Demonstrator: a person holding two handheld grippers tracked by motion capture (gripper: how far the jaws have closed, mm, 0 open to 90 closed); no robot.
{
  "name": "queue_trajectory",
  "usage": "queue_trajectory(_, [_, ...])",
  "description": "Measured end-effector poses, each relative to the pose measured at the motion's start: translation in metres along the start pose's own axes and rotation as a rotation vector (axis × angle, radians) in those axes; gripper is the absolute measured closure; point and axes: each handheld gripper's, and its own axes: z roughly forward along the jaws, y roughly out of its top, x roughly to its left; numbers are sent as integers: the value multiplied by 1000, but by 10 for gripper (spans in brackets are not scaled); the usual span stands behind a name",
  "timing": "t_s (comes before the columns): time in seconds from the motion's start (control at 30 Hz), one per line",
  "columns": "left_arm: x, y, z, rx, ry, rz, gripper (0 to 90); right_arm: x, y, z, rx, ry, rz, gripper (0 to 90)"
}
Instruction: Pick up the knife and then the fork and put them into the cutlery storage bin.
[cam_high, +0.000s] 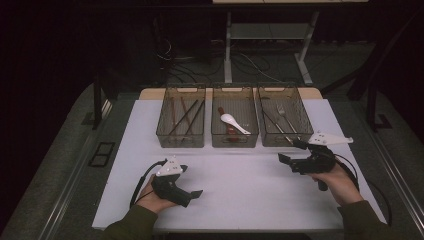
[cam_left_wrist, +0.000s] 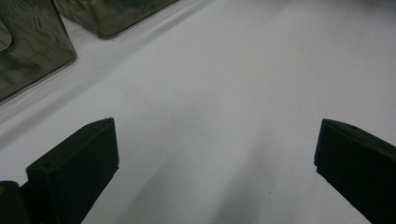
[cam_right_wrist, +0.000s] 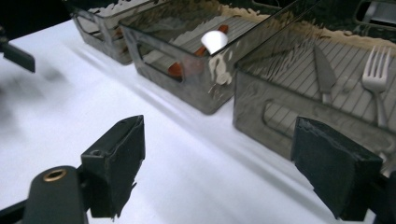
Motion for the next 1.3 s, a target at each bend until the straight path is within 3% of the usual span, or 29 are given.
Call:
queue_trajectory(0.27, [0,0,0,-1,-2,0,0,10,-21,1,30,30,-23,181])
queue_trajectory(0.7, [0,0,0,-1,-5,-2,0,16,-45,-11,48,29,-20,181])
queue_trajectory(0.9, [0,0,-2,-1,-6,4,0,20,-53,-14,66,30,-25,181])
queue_trajectory(1.0, [0,0,-1,-1,-6,2,0,22,-56,-15,86,21,-55,181])
queue_trajectory(1.3, [0,0,-2,2,-5,7,0,23,-58,-15,97,26,-59,181])
